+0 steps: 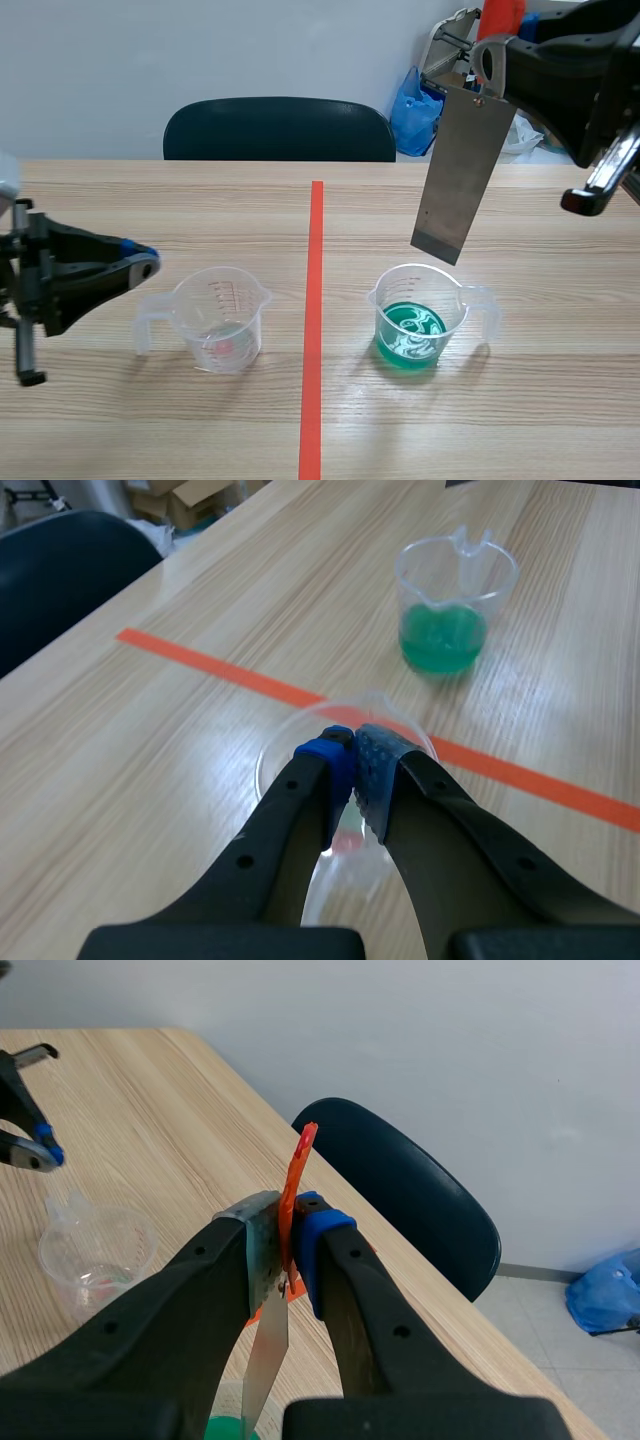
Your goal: Do the redox reaction experiment
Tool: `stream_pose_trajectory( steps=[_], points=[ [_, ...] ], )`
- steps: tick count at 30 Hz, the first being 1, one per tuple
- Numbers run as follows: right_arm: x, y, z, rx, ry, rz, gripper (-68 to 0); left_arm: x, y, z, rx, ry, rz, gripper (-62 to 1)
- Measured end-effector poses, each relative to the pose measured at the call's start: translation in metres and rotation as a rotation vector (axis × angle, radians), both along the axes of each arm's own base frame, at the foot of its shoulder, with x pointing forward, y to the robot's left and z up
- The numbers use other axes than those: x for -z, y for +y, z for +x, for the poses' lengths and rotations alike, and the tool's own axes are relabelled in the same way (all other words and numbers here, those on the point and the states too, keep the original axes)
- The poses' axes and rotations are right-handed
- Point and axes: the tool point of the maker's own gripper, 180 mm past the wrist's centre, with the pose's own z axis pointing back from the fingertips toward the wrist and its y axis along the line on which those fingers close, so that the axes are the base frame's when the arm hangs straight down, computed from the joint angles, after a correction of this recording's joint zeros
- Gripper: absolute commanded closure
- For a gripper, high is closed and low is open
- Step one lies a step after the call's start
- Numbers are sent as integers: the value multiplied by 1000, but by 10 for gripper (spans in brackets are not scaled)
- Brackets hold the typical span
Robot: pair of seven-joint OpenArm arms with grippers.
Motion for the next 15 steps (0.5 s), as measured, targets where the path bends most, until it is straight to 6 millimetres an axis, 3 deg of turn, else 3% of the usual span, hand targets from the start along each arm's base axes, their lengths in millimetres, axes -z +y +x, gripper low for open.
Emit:
stream_pose_trajectory(
  steps=[8, 15],
  points=[
    [0, 0, 0, 0, 0, 0, -6, -3, -78, 19, 118, -4, -41, -25],
    [0, 0, 0, 0, 0, 0, -6, 9, -123, 18, 185, 41, -68, -25]
  ],
)
